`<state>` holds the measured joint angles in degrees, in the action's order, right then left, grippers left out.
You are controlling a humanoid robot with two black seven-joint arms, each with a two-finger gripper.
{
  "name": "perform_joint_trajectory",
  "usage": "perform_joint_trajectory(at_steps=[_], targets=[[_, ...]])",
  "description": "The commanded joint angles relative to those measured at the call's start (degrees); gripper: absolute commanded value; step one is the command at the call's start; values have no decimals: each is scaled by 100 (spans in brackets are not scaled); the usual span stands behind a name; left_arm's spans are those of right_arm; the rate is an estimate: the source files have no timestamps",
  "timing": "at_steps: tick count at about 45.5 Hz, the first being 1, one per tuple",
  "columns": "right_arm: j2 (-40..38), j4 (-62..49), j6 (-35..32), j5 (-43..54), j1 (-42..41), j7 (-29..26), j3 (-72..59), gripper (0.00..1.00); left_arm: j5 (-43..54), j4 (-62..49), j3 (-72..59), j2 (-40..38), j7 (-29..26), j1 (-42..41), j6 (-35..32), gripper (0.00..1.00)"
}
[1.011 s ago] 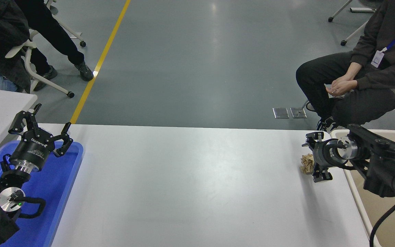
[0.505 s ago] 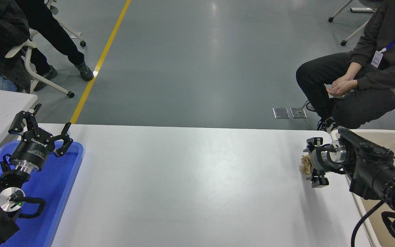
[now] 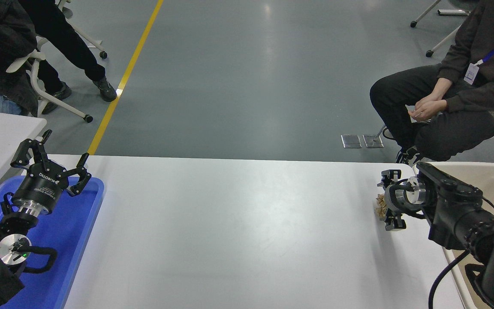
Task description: Clean the table surface
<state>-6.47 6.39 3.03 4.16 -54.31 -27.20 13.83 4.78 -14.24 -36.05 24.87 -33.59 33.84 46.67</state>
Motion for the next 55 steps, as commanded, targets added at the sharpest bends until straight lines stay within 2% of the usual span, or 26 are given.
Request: perform_joint_trajectory(at_steps=[1, 18, 24, 44, 50, 53, 55], targets=[[14, -164, 5, 59, -19, 66, -65, 98, -3, 0, 1, 0, 2, 0, 0, 100], [67, -155, -30, 68, -10, 75, -135, 97, -3, 0, 1, 0, 2, 0, 0, 100], [120, -129, -118, 59, -1, 75, -118, 77, -3, 0, 1, 0, 2, 0, 0, 100], [146, -138, -118, 59, 43, 224, -144, 66, -3, 0, 1, 0, 2, 0, 0, 100], [146, -146, -118, 59, 60, 216, -135, 73, -3, 0, 1, 0, 2, 0, 0, 100], [146, -146, -118, 59, 69, 207, -135, 85, 6, 0, 1, 0, 2, 0, 0, 100], [146, -146, -118, 59, 87, 198, -135, 90, -3, 0, 1, 0, 2, 0, 0, 100]])
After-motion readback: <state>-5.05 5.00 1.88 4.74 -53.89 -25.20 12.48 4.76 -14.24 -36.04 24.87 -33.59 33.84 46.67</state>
